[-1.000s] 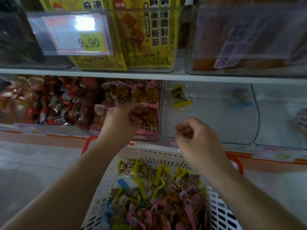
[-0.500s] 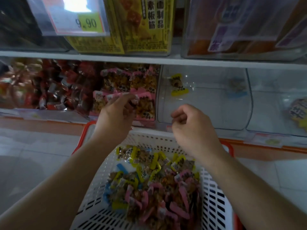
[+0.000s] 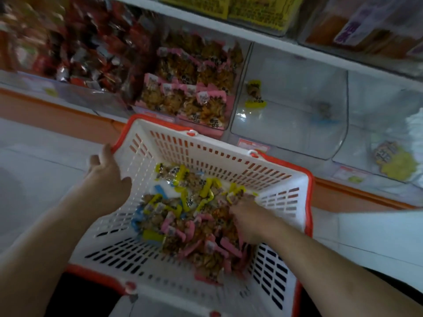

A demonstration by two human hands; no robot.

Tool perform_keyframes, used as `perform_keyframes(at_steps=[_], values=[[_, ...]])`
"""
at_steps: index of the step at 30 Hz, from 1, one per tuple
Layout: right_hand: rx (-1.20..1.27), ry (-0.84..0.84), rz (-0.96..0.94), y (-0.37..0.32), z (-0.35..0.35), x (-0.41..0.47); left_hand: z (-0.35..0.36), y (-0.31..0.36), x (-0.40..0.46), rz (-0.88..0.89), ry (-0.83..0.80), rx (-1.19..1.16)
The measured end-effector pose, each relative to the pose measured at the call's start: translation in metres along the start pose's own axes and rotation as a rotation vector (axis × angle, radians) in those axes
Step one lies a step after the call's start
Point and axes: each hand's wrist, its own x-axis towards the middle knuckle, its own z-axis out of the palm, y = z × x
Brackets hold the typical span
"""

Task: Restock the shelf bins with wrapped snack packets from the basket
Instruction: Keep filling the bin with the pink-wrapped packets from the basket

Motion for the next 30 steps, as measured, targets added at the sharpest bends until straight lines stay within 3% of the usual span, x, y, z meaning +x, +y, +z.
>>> perform_keyframes(at_steps=[3, 8, 11, 13, 15, 17, 19, 25, 27, 30], values=[[-0.083, 0.012, 0.089, 0.005, 0.022, 0.005, 0.006, -0.004, 0.003, -0.011, -0.038, 0.004], [-0.234, 0.142, 0.069, -0.001, 0.027, 0.001, 0.001, -0.005, 0.005, 0.005, -0.067, 0.017], [-0.19, 0.217, 0.072, 0.004, 0.021, -0.003, -0.007, -0.002, 0.005, -0.015, -0.101, -0.001], [-0.067, 0.294, 0.082, 0.001, 0.004, -0.012, -0.011, 0.001, 0.002, -0.037, -0.105, -0.003], [0.17, 0.387, 0.094, -0.003, -0.016, -0.02, -0.017, 0.005, -0.004, -0.008, -0.01, 0.001], [0.438, 0.45, 0.068, -0.012, -0.038, -0.03, -0.021, 0.011, -0.013, 0.125, 0.153, -0.013], [0.681, 0.494, 0.003, -0.024, -0.057, -0.04, -0.025, 0.023, -0.021, 0.244, 0.209, -0.122], [1.055, 0.541, -0.248, -0.062, -0.098, -0.052, -0.018, 0.053, -0.03, 0.367, -0.366, -0.405], [1.087, 0.558, -0.292, -0.066, -0.105, -0.051, -0.016, 0.056, -0.031, 0.374, -0.429, -0.43], [1.181, 0.621, -0.323, -0.063, -0.111, -0.046, -0.011, 0.061, -0.024, 0.35, -0.364, -0.564]])
